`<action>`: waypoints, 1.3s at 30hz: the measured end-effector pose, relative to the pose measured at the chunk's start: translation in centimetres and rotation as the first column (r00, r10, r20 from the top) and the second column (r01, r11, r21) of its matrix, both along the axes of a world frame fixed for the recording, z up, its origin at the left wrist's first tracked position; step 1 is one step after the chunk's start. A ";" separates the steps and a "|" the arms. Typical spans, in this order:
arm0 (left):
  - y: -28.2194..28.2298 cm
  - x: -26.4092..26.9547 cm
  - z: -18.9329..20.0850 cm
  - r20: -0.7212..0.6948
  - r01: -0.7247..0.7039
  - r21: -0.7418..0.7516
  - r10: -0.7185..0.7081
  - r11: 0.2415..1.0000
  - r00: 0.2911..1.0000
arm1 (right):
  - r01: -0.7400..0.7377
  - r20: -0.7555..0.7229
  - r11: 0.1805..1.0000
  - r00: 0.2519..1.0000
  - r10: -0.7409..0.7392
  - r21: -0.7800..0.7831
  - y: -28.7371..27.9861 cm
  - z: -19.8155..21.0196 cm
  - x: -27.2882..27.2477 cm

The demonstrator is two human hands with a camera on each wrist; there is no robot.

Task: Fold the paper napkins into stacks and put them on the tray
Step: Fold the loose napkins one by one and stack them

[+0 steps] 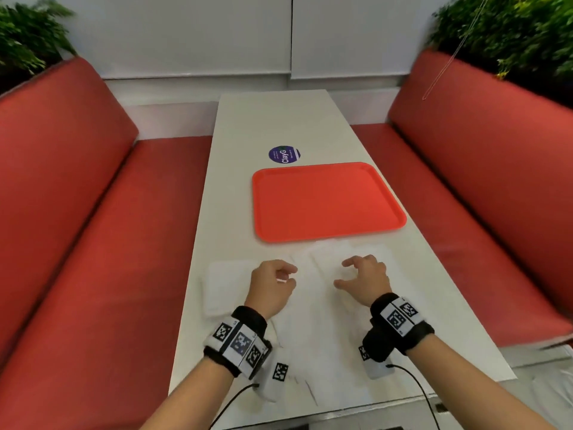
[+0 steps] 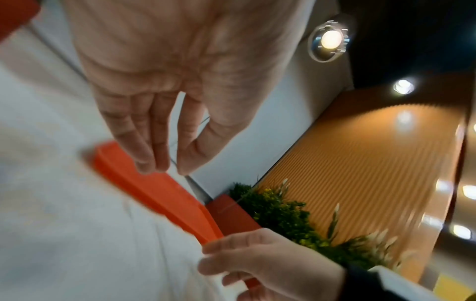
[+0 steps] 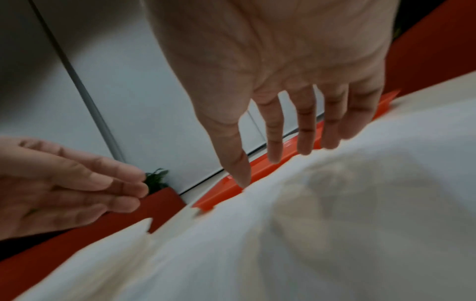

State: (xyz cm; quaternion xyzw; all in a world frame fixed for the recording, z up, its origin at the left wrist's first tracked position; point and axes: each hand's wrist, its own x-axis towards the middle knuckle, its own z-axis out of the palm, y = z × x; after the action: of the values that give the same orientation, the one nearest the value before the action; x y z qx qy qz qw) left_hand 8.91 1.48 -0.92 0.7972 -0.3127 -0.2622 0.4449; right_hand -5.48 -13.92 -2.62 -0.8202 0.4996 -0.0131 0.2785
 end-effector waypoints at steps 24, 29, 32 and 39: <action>-5.2 -7.5 -4.4 -0.442 -0.212 0.033 0.204 0.977 0.873 | 0.041 0.204 0.993 0.977 -0.063 0.110 -3.7 0.0 -5.3; -5.3 -7.8 -4.5 -0.446 -0.227 0.007 0.207 0.974 0.871 | -0.003 0.216 0.999 0.976 0.011 -0.040 -3.2 -0.8 -5.7; -5.1 -7.5 -4.5 -0.424 -0.278 -0.013 0.247 0.960 0.872 | -0.016 0.430 0.999 0.902 0.027 -0.030 -3.4 -0.5 -5.8; -5.0 -6.8 -2.9 -0.532 -0.225 -0.173 0.101 0.959 0.841 | -0.175 0.807 0.877 0.501 -0.312 0.448 -3.3 2.4 -7.1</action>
State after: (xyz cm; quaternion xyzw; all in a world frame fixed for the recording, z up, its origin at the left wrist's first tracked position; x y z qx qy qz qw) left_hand 2.12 -3.51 -3.77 0.6644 -0.1400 -0.3903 0.6218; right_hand -12.61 -17.18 -0.19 -0.5862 0.3133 -0.3085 0.6805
